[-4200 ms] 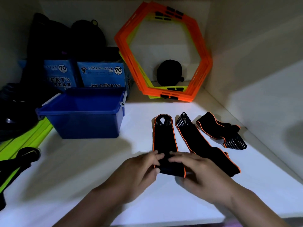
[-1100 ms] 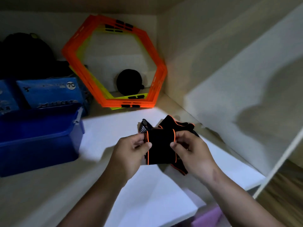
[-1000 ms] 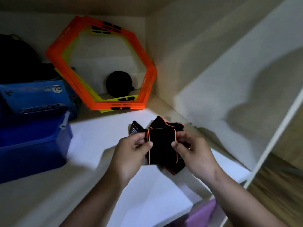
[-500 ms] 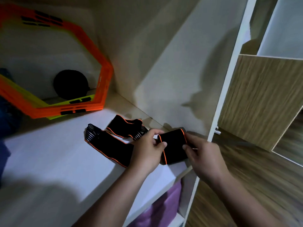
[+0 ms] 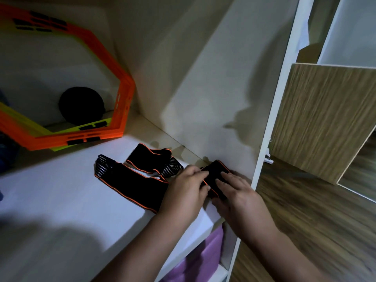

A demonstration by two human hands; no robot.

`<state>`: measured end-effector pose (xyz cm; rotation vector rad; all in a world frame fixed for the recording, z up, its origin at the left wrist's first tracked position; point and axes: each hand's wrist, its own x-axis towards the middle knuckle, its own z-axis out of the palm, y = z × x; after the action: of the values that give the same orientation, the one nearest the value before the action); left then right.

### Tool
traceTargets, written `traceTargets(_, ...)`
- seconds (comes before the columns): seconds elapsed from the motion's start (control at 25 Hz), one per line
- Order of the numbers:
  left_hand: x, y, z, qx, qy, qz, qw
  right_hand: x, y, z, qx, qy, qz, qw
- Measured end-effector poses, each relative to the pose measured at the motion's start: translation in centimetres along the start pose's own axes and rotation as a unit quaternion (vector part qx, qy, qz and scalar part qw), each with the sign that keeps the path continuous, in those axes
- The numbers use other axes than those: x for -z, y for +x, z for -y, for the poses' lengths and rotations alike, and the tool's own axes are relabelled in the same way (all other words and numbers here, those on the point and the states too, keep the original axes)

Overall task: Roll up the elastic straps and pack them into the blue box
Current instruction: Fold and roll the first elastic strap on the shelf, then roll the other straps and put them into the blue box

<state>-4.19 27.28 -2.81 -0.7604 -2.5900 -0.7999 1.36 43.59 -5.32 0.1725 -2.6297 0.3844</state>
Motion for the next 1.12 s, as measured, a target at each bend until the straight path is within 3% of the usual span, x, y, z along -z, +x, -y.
traceTargets(0.36,1.0,5.4,2.9,0.084,0.149,0.056,0.984,-3.2,7.1,1.9,0.008,-0.016,0.030,0.999)
traceTargets(0.64,1.5,5.7,3.3,0.078,0.139,0.046,0.986,-3.3,8.0,1.8,0.018,0.011,0.026,0.999)
traceTargets(0.88,4.5,4.1,2.2,0.039,0.075,-0.024,0.996,-1.1,8.5,2.4,0.069,0.044,-0.020,0.996)
traceTargets(1.12,8.8,2.1,5.9,0.057,0.055,-0.070,0.994,-0.9,10.3,5.5,0.118,0.048,-0.008,0.992)
